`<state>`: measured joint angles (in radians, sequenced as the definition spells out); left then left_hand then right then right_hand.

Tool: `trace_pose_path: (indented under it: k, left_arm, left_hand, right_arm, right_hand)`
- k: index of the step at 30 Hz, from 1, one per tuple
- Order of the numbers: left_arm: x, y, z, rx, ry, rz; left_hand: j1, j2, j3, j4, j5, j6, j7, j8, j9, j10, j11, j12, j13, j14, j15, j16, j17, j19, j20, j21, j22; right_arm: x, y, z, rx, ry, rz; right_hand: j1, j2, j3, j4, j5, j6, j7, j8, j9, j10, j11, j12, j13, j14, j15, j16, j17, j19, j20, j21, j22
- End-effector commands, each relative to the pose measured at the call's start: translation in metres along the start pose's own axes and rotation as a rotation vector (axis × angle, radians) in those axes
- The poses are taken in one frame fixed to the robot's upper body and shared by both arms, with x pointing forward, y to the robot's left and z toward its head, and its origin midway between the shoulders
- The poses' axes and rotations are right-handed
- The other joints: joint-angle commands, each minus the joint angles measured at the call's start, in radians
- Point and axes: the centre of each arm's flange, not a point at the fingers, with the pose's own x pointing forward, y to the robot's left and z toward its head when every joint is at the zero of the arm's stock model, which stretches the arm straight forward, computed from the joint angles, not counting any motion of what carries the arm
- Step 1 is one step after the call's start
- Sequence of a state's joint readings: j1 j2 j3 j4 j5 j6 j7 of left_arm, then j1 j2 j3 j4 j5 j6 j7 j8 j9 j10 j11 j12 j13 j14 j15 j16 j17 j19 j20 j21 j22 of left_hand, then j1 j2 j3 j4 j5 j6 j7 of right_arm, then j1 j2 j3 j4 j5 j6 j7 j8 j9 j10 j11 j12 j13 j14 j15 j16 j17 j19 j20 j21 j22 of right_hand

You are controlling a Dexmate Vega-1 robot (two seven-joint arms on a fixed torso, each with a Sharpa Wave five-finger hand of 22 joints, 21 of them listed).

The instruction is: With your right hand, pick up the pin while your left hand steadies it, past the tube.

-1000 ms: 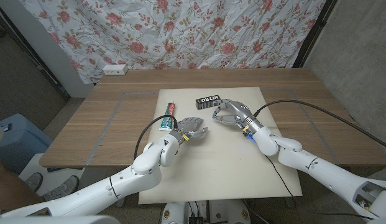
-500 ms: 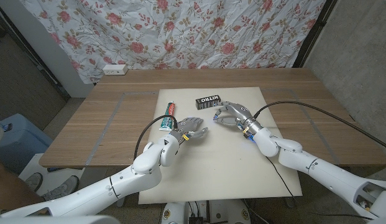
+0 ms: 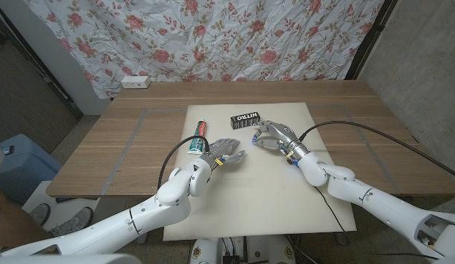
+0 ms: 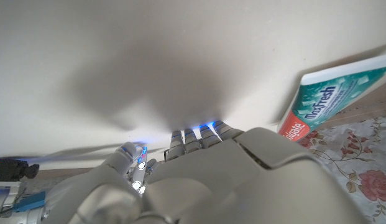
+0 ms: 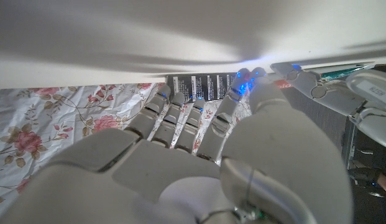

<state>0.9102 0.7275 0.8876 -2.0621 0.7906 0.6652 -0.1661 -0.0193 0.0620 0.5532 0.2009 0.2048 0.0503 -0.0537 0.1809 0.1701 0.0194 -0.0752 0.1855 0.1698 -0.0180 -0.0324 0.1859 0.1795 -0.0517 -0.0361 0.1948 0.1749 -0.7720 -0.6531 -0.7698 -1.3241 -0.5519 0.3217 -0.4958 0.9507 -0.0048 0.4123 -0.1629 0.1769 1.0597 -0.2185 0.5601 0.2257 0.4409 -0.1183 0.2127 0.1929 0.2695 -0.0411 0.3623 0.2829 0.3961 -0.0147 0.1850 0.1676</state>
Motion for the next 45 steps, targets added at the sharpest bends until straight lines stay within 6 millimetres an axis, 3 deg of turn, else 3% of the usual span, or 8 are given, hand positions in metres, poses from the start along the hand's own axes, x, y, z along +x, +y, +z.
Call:
trace_pose_path:
  k: [1,45]
  left_arm:
    - [0.002,0.0,0.0,-0.005,0.009,-0.011]
    - [-0.002,0.002,-0.003,-0.018,0.02,-0.015]
  left_hand:
    - [0.001,0.133,-0.001,0.0,0.007,0.009,0.001,0.004,0.004,0.002,-0.007,0.007,0.005,0.001,-0.049,0.0,0.002,0.004,-0.074,0.007,0.002]
    - [0.006,0.134,0.007,-0.004,0.011,0.026,0.001,0.005,0.005,0.013,-0.008,0.008,0.005,0.009,-0.05,0.0,0.0,0.013,-0.069,0.007,0.0]
  right_arm:
    - [-0.002,0.003,-0.005,0.015,0.026,-0.004]
    - [-0.019,0.007,-0.019,0.015,0.075,0.009]
  right_hand:
    - [0.003,0.006,-0.004,0.002,-0.001,0.012,-0.007,0.003,0.003,-0.002,-0.003,0.0,0.002,-0.001,-0.06,-0.002,0.003,0.004,-0.004,0.005,0.001]
    - [0.0,0.01,-0.007,0.004,-0.001,0.015,-0.006,-0.004,0.0,0.001,-0.002,-0.003,0.003,-0.002,-0.06,-0.004,0.003,0.01,0.005,0.007,0.001]
